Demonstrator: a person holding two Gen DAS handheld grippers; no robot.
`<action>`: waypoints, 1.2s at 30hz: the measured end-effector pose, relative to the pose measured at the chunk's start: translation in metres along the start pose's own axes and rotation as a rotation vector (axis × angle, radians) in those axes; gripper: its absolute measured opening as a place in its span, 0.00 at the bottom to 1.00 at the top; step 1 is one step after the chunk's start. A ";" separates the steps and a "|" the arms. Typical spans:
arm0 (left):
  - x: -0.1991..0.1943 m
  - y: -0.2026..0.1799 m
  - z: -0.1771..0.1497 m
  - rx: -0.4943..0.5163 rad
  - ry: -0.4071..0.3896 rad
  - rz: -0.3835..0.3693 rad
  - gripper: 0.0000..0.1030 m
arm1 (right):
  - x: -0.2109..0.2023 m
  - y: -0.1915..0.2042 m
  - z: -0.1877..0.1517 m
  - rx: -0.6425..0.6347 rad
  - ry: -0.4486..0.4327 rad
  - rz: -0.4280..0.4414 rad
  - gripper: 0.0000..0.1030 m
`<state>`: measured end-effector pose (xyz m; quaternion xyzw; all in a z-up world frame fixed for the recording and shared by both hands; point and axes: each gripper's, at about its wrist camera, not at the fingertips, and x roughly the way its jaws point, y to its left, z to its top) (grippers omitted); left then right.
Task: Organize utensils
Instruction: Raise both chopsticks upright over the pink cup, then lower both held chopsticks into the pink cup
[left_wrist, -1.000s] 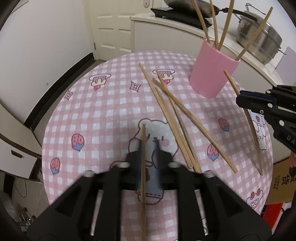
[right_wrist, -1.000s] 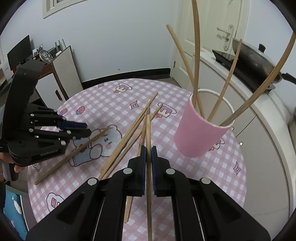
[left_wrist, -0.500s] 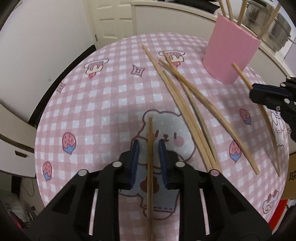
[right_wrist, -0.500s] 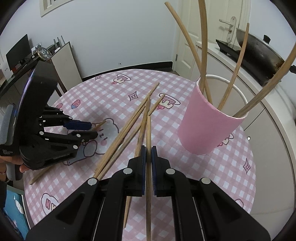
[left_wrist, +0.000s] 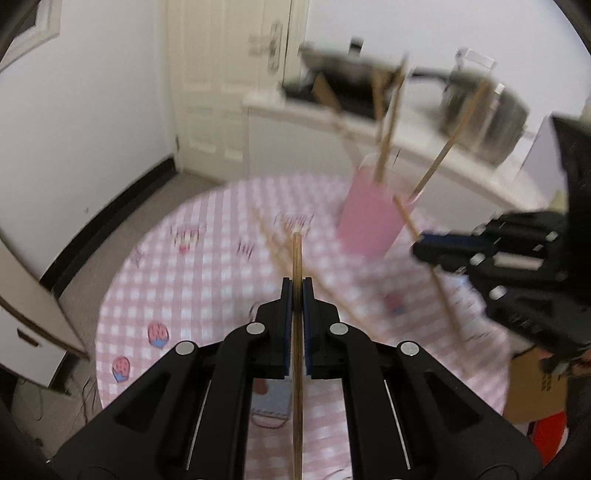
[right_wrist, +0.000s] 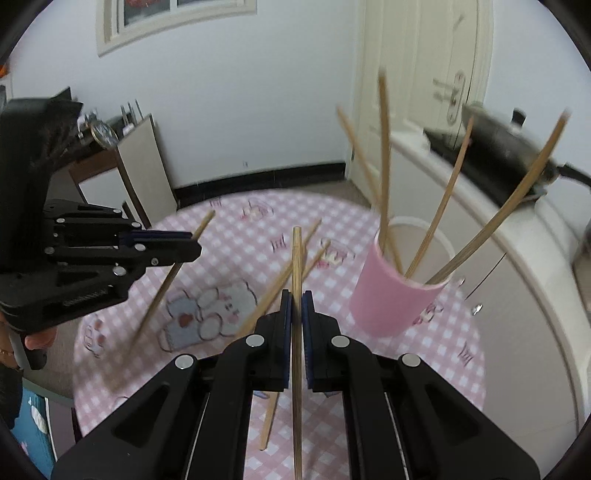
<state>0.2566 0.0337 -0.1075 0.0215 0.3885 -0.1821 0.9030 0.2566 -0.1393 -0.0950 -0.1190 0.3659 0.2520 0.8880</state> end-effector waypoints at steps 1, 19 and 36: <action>-0.010 -0.007 0.007 0.002 -0.038 -0.014 0.05 | -0.012 0.000 0.003 0.000 -0.024 0.000 0.04; -0.102 -0.073 0.066 -0.039 -0.486 -0.052 0.05 | -0.122 -0.020 0.036 0.019 -0.292 -0.092 0.04; -0.061 -0.089 0.117 -0.170 -0.671 -0.013 0.05 | -0.115 -0.069 0.083 0.068 -0.420 -0.158 0.04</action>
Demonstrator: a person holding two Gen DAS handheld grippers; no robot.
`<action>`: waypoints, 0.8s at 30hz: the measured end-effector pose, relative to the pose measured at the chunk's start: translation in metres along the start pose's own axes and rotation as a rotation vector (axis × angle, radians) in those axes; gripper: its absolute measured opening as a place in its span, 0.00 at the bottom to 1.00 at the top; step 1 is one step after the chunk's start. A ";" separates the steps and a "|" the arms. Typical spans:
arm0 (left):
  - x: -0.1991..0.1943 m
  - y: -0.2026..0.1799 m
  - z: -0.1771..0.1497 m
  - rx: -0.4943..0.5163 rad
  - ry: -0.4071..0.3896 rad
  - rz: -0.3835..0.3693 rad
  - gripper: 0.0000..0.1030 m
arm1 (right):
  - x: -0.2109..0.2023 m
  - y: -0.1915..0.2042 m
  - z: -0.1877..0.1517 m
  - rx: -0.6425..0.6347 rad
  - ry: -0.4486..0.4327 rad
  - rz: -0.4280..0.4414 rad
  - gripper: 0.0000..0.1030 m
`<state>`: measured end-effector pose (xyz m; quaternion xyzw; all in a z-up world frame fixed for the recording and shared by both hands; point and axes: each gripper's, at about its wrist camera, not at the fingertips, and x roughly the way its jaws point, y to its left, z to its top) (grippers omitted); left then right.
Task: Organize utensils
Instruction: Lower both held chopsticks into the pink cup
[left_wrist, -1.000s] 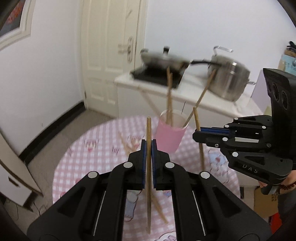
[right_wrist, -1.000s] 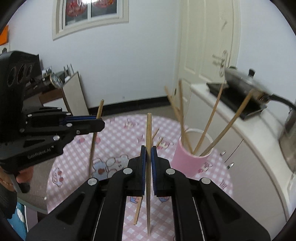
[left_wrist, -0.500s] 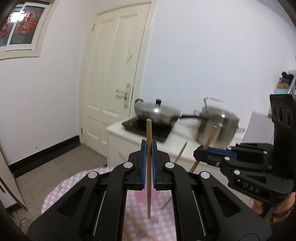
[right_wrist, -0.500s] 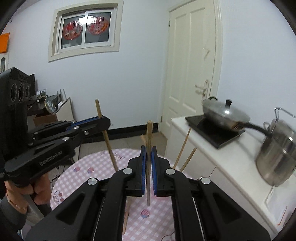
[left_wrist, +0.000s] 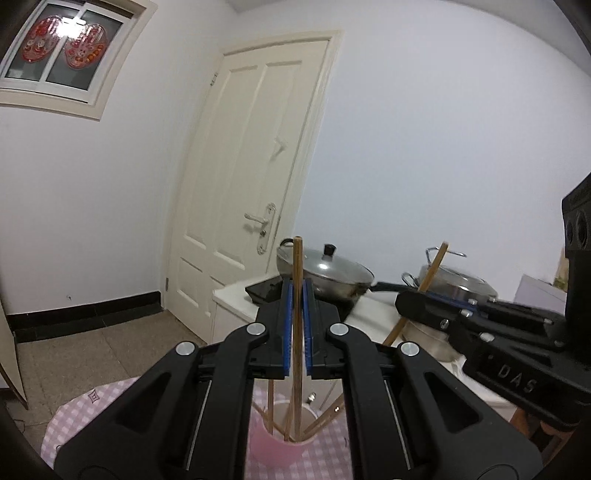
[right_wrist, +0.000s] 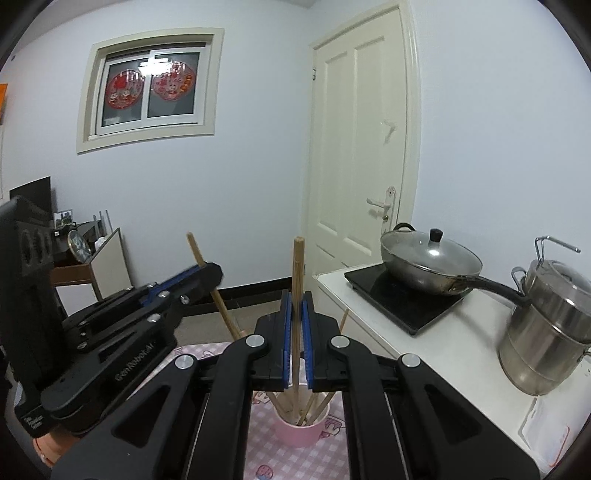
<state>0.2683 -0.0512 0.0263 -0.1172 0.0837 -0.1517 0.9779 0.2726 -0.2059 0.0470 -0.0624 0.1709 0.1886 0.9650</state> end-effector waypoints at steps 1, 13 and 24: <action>0.003 0.000 -0.001 -0.007 0.000 -0.004 0.05 | 0.002 -0.003 -0.002 0.004 0.000 -0.002 0.04; 0.026 0.001 -0.040 0.035 0.031 0.005 0.05 | 0.030 -0.033 -0.034 0.088 0.052 -0.007 0.04; 0.026 0.005 -0.069 0.100 0.060 -0.002 0.05 | 0.027 -0.047 -0.053 0.142 0.056 -0.013 0.04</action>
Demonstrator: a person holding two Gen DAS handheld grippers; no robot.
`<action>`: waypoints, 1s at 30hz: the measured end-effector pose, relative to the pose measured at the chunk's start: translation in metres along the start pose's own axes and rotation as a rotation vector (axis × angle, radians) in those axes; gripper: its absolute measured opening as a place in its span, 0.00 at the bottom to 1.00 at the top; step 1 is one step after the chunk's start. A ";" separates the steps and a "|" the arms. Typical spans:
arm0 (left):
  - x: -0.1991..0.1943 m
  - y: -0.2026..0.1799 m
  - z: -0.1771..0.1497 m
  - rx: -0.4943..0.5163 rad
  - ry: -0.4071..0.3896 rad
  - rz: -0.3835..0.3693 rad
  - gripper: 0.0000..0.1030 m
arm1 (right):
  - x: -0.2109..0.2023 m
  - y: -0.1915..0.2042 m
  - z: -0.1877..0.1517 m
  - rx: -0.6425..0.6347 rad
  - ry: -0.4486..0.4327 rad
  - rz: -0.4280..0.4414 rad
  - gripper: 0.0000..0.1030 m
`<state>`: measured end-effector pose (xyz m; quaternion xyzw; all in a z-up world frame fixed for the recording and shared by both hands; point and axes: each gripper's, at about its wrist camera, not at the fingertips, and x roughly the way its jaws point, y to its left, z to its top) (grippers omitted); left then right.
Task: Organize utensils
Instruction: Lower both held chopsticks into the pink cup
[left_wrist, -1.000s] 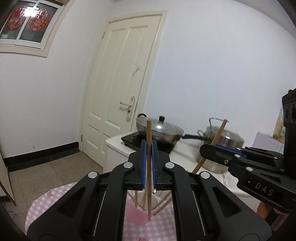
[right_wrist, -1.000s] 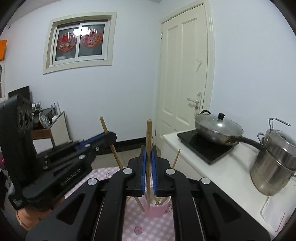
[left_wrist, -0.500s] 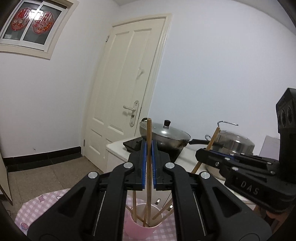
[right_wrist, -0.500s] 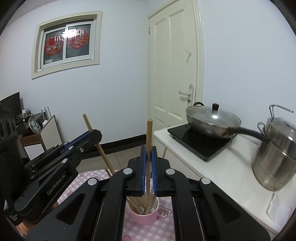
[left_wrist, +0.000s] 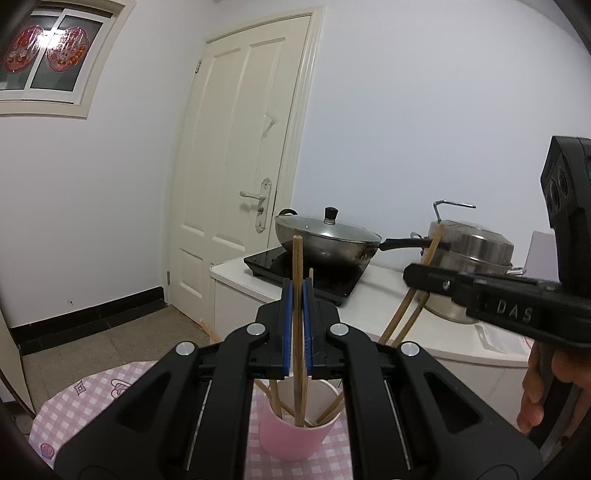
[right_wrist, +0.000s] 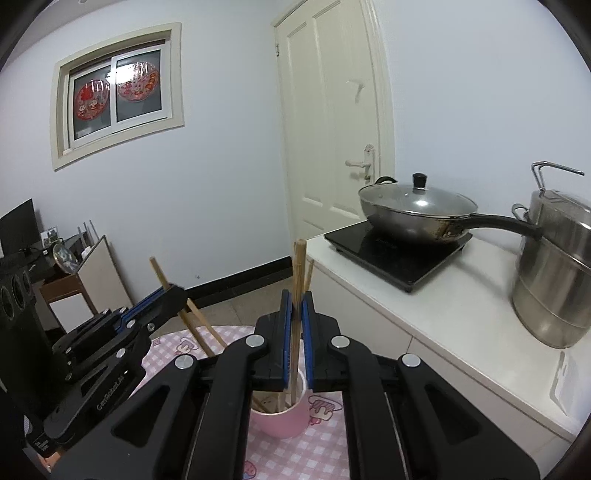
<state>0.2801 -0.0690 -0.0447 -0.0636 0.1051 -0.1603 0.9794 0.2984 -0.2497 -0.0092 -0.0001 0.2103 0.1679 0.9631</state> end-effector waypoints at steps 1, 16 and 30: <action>0.000 0.000 -0.001 0.006 0.004 -0.001 0.05 | 0.000 -0.001 0.000 0.008 0.000 0.005 0.04; 0.000 0.002 -0.005 0.011 0.075 -0.024 0.06 | -0.002 0.004 0.001 0.000 0.020 0.018 0.05; -0.013 -0.007 0.001 0.012 0.138 -0.037 0.07 | -0.022 0.012 0.004 -0.008 0.015 0.012 0.15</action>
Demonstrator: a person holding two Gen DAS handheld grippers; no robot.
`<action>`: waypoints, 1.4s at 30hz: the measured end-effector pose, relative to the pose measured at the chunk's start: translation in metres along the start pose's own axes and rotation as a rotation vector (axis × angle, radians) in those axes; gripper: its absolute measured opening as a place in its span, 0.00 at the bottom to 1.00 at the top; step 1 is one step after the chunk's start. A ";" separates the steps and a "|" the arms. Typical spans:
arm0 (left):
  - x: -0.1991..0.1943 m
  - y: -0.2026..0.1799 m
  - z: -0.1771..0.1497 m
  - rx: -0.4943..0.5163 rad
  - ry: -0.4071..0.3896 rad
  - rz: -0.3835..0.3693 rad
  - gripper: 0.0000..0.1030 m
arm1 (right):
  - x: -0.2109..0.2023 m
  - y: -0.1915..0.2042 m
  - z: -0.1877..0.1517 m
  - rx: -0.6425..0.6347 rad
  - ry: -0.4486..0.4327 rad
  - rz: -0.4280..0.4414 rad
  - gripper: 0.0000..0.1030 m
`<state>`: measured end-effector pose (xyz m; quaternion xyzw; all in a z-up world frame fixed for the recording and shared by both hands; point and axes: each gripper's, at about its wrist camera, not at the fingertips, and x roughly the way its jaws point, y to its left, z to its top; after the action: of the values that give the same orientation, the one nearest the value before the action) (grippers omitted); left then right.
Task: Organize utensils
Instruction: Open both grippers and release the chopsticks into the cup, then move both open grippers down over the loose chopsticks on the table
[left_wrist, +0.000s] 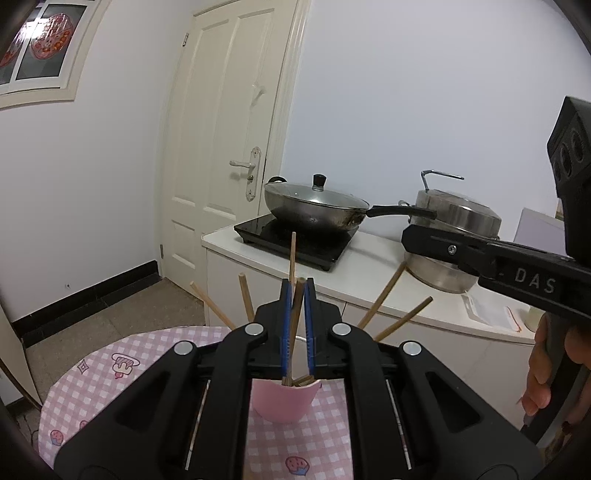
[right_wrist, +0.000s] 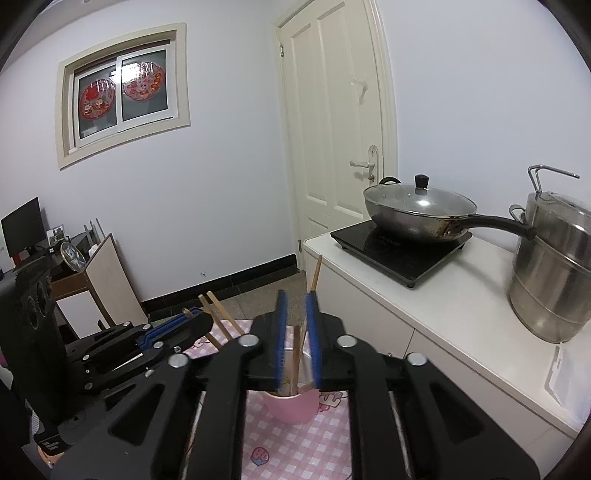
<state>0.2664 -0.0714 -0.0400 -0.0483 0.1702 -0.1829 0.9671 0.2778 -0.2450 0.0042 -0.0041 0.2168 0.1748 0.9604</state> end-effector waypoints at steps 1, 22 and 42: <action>-0.002 -0.001 0.001 0.000 0.005 -0.002 0.08 | -0.003 0.002 0.000 -0.004 -0.003 -0.001 0.16; -0.073 0.011 -0.008 -0.016 0.063 -0.012 0.43 | -0.032 0.047 -0.037 -0.051 0.044 0.028 0.18; -0.035 0.104 -0.102 -0.043 0.457 0.084 0.49 | 0.059 0.103 -0.134 -0.097 0.334 0.100 0.18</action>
<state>0.2358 0.0348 -0.1409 -0.0188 0.3906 -0.1450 0.9089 0.2371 -0.1395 -0.1346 -0.0688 0.3644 0.2296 0.8999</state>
